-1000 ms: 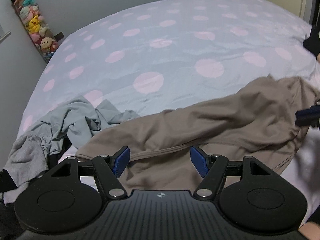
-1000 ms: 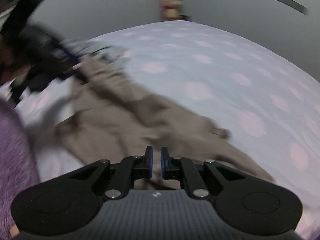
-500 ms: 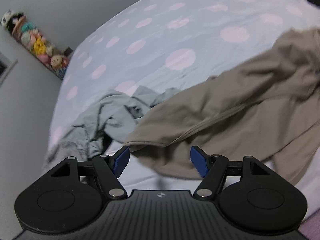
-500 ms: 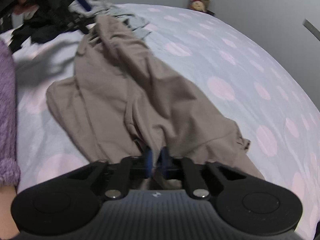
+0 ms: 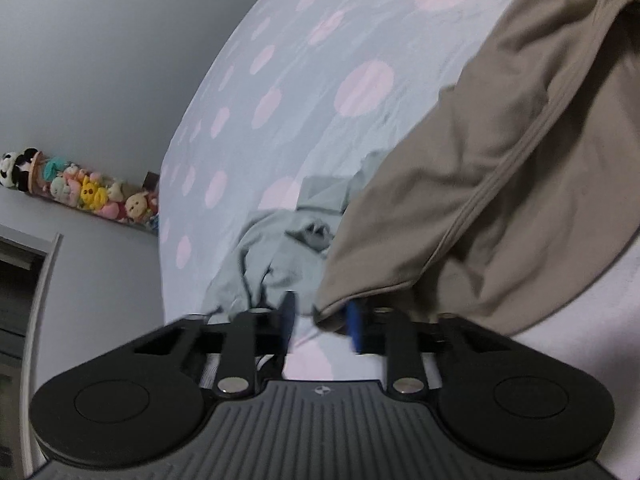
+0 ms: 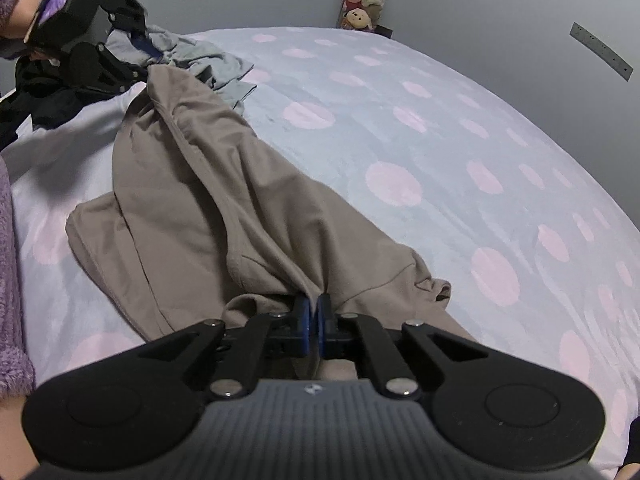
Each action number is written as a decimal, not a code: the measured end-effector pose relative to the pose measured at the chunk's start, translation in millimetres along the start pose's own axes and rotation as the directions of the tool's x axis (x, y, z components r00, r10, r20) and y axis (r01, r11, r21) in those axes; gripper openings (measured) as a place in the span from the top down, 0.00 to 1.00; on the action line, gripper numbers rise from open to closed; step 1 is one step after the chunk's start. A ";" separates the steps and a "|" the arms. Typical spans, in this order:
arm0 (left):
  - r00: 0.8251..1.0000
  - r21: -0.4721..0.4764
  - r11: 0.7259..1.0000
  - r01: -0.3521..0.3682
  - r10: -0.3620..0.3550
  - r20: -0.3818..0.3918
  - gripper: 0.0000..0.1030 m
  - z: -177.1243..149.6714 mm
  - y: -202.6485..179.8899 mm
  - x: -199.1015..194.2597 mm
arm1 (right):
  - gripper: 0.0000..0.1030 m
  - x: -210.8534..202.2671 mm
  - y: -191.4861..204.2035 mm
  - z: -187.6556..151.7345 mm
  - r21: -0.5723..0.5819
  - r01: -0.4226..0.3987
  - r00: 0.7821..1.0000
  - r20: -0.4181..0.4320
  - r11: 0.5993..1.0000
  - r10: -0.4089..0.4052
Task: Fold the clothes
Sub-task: 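Lift the beige shirt off the pile with both grippers, pulling it apart, then raise the beige shirt high with both grippers and shake it out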
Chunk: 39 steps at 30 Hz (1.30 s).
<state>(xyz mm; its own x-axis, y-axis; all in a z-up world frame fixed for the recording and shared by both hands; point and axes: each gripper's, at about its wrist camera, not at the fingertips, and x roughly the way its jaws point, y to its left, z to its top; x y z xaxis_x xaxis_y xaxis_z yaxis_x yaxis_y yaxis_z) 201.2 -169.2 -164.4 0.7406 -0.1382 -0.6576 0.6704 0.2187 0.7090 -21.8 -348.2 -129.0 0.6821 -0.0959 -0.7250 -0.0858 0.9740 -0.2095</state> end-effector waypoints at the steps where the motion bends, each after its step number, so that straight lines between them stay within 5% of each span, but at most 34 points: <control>1: 1.000 -0.033 0.999 0.021 -0.020 0.014 0.91 2.3 2.6 -1.8 | 0.97 -2.5 -1.1 0.5 0.003 0.007 1.000 0.009 1.000 -0.007; 5: 0.996 -0.216 0.973 0.080 -0.067 0.065 0.99 10.2 22.0 -15.0 | 0.97 -14.1 -11.0 4.9 0.029 0.060 0.997 0.047 0.998 -0.061; 8: 0.991 -0.398 0.910 0.121 -0.088 0.099 0.99 14.2 49.3 -29.9 | 0.98 -29.7 -21.7 9.3 0.064 0.123 0.988 0.089 0.990 -0.129; 12: 0.984 -0.506 0.851 0.140 -0.062 0.168 0.99 21.3 76.3 -63.6 | 0.98 -61.8 -39.5 17.9 0.108 0.210 0.961 0.159 0.972 -0.226; 17: 0.962 -0.572 0.807 0.151 0.015 0.274 1.00 35.4 98.8 -127.7 | 0.98 -118.9 -55.9 29.4 0.138 0.321 0.897 0.272 0.937 -0.347; 21: 0.930 -0.600 0.781 0.171 0.073 0.360 1.00 47.1 112.6 -183.4 | 0.98 -171.8 -61.1 35.3 0.166 0.413 0.817 0.367 0.896 -0.445; 28: 0.830 -0.618 0.761 0.197 0.206 0.518 1.00 60.3 130.6 -284.3 | 0.98 -276.4 -54.0 36.9 0.224 0.561 0.628 0.512 0.797 -0.586; 35: 0.672 -0.639 0.745 0.190 0.376 0.638 1.00 57.3 138.1 -383.0 | 0.98 -372.4 -45.7 34.7 0.315 0.618 0.451 0.609 0.721 -0.652; 39: 0.608 -0.655 0.733 0.183 0.440 0.662 1.00 52.6 137.5 -415.6 | 0.98 -416.2 -31.8 27.0 0.358 0.622 0.358 0.661 0.696 -0.660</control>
<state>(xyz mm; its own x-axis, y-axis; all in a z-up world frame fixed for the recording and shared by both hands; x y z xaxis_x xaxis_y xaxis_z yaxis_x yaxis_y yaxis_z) -12.0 -132.4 219.8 0.7750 -0.6269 0.0806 0.5969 0.7678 0.2328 -283.4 -333.7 197.1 0.7808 -0.5412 0.3122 0.6244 0.6922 -0.3619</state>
